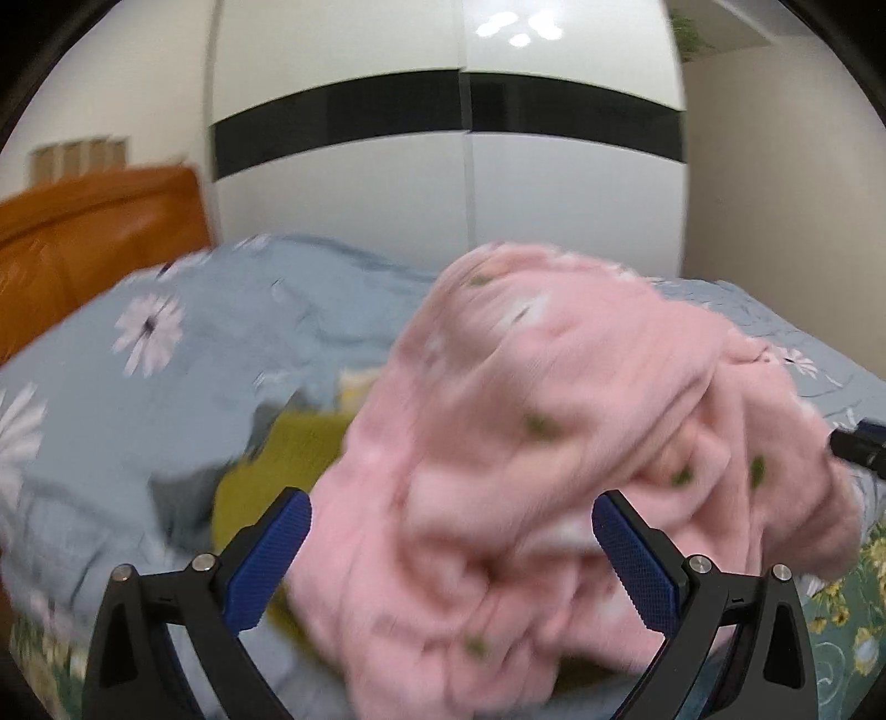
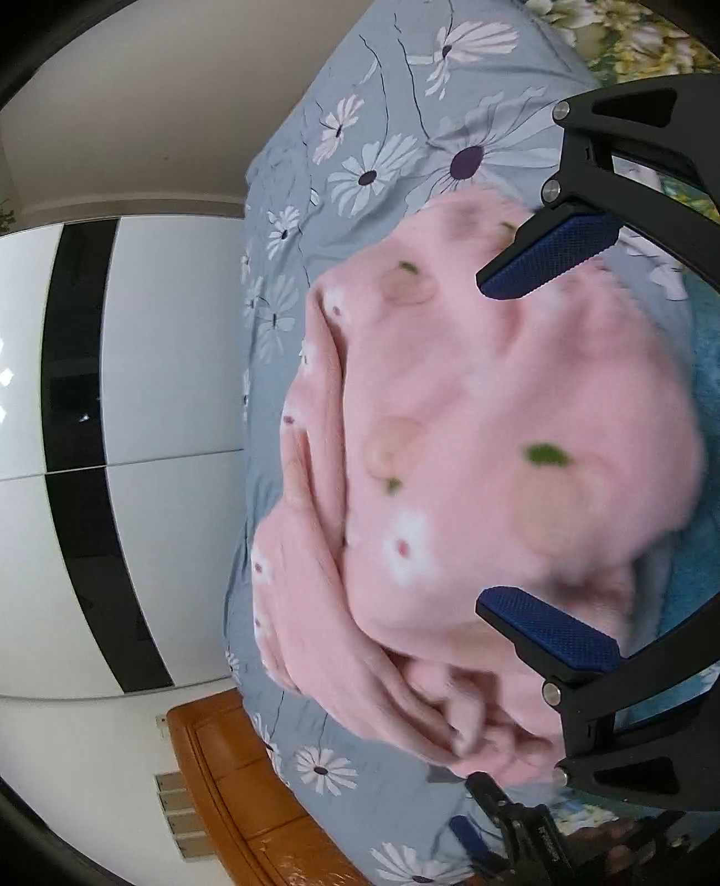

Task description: Fold clothes

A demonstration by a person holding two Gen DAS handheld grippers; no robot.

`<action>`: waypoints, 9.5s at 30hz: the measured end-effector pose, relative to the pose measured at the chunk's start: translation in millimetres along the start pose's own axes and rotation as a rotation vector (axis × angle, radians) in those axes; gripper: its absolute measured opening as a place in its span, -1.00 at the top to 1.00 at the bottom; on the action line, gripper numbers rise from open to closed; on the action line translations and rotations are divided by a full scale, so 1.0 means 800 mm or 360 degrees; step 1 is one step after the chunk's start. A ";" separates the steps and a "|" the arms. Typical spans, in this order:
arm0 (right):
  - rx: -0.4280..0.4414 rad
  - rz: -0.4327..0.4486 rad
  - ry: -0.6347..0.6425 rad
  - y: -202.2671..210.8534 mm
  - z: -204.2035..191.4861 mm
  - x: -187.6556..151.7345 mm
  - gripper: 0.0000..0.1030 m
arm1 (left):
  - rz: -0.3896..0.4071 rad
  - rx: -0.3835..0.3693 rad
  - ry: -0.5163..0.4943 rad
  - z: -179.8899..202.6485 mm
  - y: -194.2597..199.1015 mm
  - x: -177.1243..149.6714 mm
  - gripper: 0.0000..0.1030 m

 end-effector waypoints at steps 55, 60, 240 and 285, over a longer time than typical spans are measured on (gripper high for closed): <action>0.0148 -0.0676 -0.1183 0.099 0.123 -0.268 -0.04 | -0.0367 0.0369 0.0526 -0.218 0.381 -0.226 0.92; 0.0028 -0.0747 -0.1310 0.061 0.143 -0.298 -0.04 | -0.0465 0.0395 0.0651 -0.241 0.363 -0.271 0.92; -0.0379 -0.0598 -0.1333 0.299 0.357 -0.383 0.82 | -0.0642 0.0418 0.2014 -0.343 0.456 -0.629 0.91; 0.0396 -0.1010 0.0365 0.146 -0.152 -0.364 0.60 | -0.0955 0.0109 0.1085 -0.357 0.358 -0.589 -0.04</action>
Point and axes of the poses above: each gripper's, at about its wrist camera, not at the fingertips, and y roughly against the way its jaws point, z to its right, x to its top, the point moved 7 cm from there along -y, roughly the way its jaws point, and after that the axes turned 9 degrees about -y, right-handed, at the moved point
